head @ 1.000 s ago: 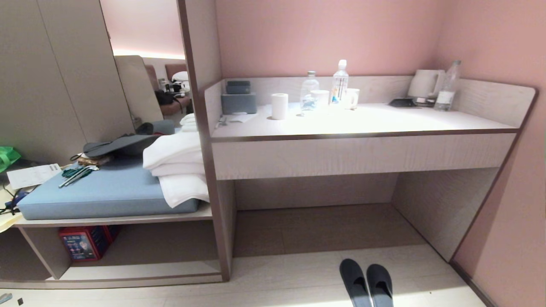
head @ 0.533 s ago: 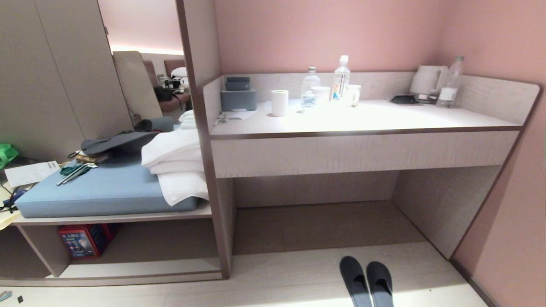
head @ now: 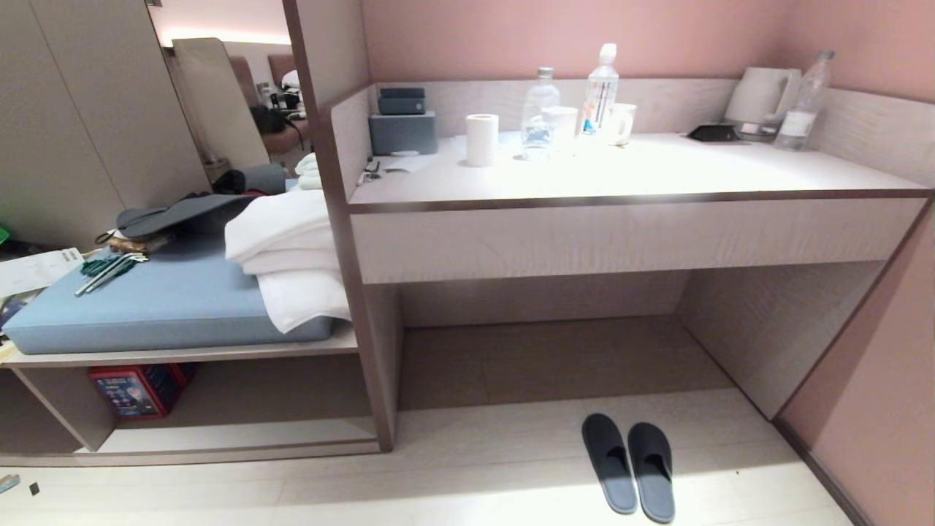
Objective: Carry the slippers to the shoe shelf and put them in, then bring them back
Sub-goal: Pick up the slippers on the floor
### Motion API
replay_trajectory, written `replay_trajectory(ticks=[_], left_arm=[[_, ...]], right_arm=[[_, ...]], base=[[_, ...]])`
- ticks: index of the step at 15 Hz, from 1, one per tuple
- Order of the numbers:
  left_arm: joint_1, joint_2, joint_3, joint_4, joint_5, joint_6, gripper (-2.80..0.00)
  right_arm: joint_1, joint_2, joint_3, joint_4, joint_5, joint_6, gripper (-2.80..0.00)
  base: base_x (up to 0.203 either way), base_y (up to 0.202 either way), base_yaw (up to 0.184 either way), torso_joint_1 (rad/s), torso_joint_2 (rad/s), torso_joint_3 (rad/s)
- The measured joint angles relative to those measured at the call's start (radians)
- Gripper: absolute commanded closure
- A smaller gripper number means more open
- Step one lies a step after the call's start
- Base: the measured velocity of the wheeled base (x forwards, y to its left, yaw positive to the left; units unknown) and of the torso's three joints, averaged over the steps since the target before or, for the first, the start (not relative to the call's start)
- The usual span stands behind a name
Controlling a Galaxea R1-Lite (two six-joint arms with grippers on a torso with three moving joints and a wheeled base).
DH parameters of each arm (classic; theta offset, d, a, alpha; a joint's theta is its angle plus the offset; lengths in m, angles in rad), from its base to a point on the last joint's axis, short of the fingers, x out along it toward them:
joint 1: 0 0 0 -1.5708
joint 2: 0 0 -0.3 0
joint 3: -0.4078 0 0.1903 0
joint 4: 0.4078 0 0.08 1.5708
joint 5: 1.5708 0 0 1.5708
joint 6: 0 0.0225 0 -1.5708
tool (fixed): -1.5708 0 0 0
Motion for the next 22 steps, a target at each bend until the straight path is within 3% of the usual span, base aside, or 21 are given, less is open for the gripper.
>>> replay_trajectory(ticks=[22], left_arm=[[0.0, 0.0, 0.001, -0.003, 0.0, -0.001, 0.0]], right_arm=[[0.0, 0.0, 0.0, -0.002, 0.001, -0.003, 0.0]], base=[[0.0, 0.0, 0.0, 0.003, 0.0, -0.199]])
